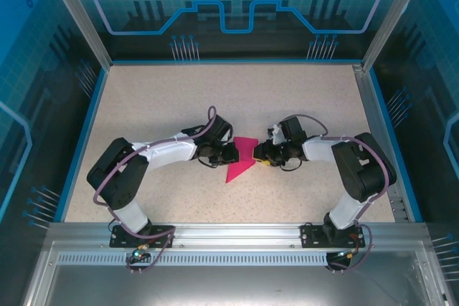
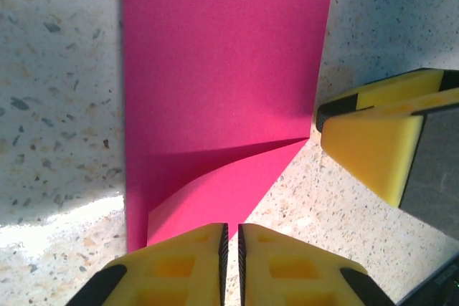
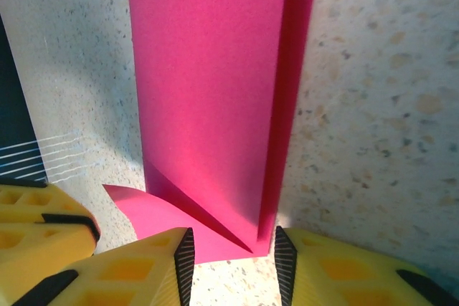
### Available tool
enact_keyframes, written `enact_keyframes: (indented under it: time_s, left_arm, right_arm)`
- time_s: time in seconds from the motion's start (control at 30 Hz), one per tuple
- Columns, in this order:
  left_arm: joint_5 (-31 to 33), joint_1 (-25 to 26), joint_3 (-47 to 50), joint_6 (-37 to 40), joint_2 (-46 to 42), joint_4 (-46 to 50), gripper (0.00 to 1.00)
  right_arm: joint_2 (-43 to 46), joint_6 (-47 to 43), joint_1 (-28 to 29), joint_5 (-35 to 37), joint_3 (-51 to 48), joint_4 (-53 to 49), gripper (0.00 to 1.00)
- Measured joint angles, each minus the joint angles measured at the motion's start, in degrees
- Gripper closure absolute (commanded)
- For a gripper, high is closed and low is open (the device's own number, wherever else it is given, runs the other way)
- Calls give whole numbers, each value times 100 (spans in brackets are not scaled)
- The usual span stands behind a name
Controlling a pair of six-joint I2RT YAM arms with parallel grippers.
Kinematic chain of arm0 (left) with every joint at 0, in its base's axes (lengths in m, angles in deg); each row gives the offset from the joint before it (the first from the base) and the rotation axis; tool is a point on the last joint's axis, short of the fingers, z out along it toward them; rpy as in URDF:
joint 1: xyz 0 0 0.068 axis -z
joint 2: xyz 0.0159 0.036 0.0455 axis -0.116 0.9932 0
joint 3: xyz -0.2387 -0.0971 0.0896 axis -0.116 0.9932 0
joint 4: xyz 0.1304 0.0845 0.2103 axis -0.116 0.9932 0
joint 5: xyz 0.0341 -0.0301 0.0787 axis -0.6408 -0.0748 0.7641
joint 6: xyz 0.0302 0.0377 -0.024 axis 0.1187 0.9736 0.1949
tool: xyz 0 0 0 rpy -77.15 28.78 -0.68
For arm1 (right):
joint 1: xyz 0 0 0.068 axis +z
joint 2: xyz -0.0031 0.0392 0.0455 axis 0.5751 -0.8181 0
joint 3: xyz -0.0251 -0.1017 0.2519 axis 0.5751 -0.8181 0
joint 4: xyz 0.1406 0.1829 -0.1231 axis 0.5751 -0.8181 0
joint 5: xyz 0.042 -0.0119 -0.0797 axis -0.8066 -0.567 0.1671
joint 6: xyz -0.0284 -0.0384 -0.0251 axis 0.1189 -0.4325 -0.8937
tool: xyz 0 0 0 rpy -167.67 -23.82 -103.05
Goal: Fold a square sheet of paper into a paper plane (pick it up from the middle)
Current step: Fourth fold the wing at the center of the table.
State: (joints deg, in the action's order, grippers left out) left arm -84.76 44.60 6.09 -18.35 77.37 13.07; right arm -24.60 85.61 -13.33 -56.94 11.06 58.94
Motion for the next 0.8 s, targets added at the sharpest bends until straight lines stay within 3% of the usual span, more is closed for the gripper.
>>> enact_keyframes:
  time_s: [0.8]
  left_arm:
    - [400, 0, -7, 127, 455, 214, 87]
  right_arm:
    - [-26, 240, 280, -2, 39, 116, 62]
